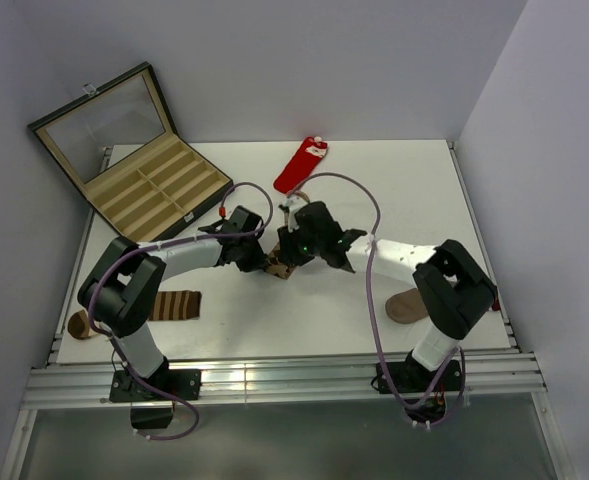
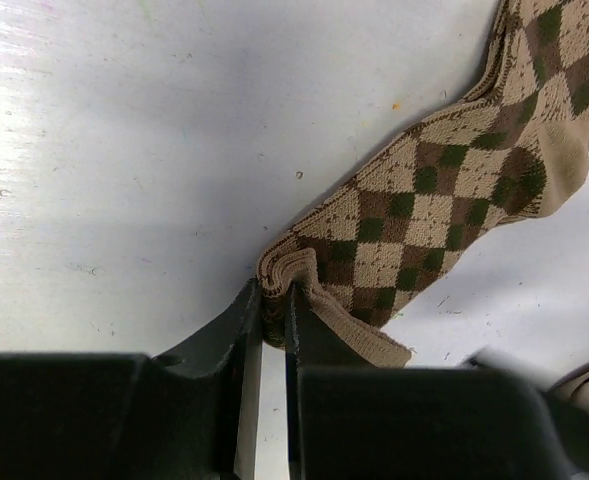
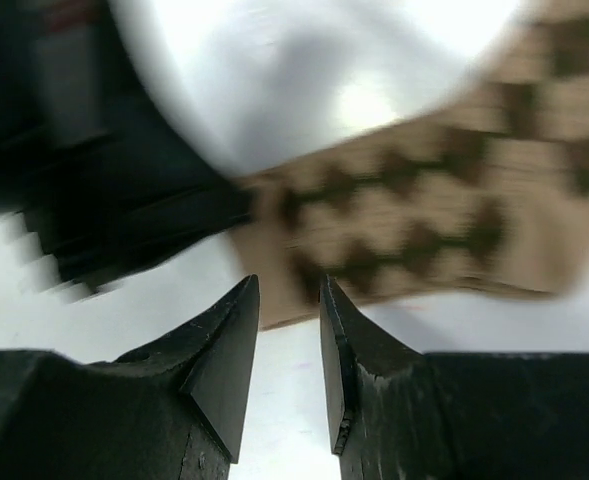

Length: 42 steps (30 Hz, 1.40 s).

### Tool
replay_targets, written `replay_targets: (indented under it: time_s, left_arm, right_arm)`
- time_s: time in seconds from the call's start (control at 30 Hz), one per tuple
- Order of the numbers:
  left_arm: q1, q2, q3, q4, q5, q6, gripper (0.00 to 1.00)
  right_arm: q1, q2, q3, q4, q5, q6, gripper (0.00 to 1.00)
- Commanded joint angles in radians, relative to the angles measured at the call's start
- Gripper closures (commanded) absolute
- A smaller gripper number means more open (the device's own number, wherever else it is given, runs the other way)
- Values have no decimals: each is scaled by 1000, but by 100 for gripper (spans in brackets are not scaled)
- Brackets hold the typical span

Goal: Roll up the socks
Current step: Roll the sock at the center of the board.

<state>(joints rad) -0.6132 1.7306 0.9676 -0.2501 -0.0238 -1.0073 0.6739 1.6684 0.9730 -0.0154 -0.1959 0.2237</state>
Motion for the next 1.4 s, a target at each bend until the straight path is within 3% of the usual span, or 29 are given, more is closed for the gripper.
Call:
replay_targets:
  time_s: [0.0, 0.3, 1.07, 1.33, 1.37]
  left_arm:
    - [-5, 29, 10, -74, -15, 19, 100]
    - [-6, 32, 5, -69, -11, 9, 100]
    - [-5, 18, -21, -38, -8, -68, 100]
    - [-3, 7, -40, -28, -18, -125, 100]
    - [-3, 4, -41, -31, -21, -129, 100]
  right_arm:
    - [76, -50, -62, 145, 56, -84, 61]
    - [153, 36, -22, 164, 58, -130, 61]
    - [162, 117, -56, -17, 118, -90, 61]
    - [167, 143, -42, -29, 141, -90, 65]
    - [167, 145, -37, -34, 141, -89, 70]
